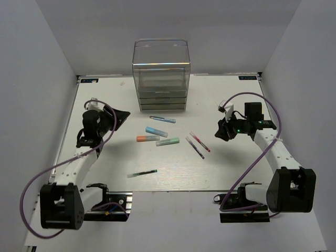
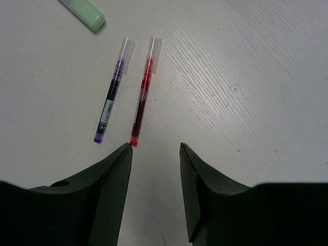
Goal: Sort the stationery into containers
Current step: Open the storage box at the center of the board.
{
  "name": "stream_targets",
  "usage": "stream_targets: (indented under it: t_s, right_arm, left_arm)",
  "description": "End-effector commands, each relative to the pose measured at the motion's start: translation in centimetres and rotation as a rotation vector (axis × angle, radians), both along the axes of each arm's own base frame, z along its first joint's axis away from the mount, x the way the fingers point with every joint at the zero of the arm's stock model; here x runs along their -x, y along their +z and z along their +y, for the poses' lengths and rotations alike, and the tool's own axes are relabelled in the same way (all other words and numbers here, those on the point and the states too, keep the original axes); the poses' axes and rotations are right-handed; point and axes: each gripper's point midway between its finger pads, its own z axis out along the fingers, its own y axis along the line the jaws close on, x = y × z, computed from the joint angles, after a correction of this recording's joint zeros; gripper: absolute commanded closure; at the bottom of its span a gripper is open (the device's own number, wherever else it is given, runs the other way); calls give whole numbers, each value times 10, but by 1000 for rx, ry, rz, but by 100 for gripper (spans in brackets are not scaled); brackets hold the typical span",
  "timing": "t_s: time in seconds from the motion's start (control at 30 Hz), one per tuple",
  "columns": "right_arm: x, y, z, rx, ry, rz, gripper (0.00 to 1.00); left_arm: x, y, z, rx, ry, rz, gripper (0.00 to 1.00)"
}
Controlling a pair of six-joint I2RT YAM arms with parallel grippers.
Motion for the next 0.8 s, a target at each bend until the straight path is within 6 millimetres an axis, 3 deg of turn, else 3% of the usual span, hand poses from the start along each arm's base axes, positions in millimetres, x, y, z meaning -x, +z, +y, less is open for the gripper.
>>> stream_targets:
  t_s: [0.0,0.1,0.17,0.2,0.43,0.5,0.77]
  right_arm:
    - [-6,9,8,-46,1,-36,51]
    - [-10,10,10,-57,-21,-54,50]
    - [-11,9,10,-62,-36,-51,50]
    - [-12,9,11,-64,-36,-55,50]
    - [-12,8,15,-80,-51,-61,58]
    - [-12,9,16,-84,-55,-70,60]
    - [-14,11,16,-85,-58,-93,62]
  left_arm:
    - [-26,34,-18,76,-39,-107,46]
    - [-47,28,-40,74,-83,-77,34]
    - [-61,35,-50,75,-75,-91,34]
    - [-64,23,-63,78,-93,-55,34]
    - [-87,16,-103,73,-51,-47,42]
    - [-93,8,-104,71,-8,-43,45]
    - [-114,9,-122,91,103,-140,49]
